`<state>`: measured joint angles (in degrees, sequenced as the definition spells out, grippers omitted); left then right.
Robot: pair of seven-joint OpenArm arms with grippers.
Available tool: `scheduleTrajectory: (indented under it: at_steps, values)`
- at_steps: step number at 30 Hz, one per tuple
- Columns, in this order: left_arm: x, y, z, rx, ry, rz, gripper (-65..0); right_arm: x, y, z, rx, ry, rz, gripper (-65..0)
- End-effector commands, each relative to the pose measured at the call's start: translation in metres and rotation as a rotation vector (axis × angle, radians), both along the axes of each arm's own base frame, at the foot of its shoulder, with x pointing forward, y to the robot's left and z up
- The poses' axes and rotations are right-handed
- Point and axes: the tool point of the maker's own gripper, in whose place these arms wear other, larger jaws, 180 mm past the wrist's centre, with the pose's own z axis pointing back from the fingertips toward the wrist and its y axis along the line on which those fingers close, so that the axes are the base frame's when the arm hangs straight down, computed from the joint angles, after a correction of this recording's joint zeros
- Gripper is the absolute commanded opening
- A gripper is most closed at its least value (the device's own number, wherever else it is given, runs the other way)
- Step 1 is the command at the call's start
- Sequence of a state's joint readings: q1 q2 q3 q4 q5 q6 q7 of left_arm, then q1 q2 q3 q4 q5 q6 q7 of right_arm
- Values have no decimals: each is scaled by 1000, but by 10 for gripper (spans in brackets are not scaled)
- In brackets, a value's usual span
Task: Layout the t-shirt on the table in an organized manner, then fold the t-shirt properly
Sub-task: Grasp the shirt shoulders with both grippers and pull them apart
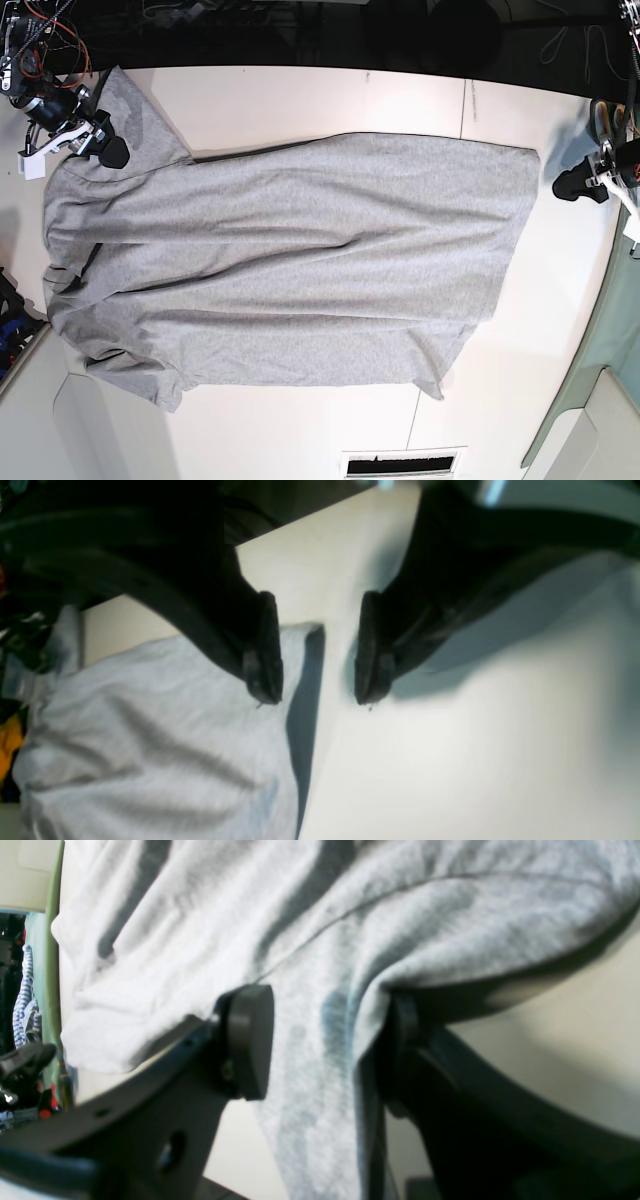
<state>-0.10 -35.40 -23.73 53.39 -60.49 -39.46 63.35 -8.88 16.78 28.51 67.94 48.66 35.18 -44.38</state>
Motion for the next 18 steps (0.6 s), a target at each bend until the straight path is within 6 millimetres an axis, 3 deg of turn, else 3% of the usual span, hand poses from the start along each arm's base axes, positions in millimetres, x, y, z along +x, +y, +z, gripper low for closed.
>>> scheduleTrajectory:
  at_steps: [1,7,18]
  values:
    - [4,9,8,34,-22,-15,-372,-9,-3,-7,-31,55,27,-334]
    - [-13,-6,-15,62,31,-75,-318,-9,-3,-6,-31,54,28,-333]
    - [-26,-53,-30,-74,91,-119,-319,-13,-1,-8,-27,72,39,-334]
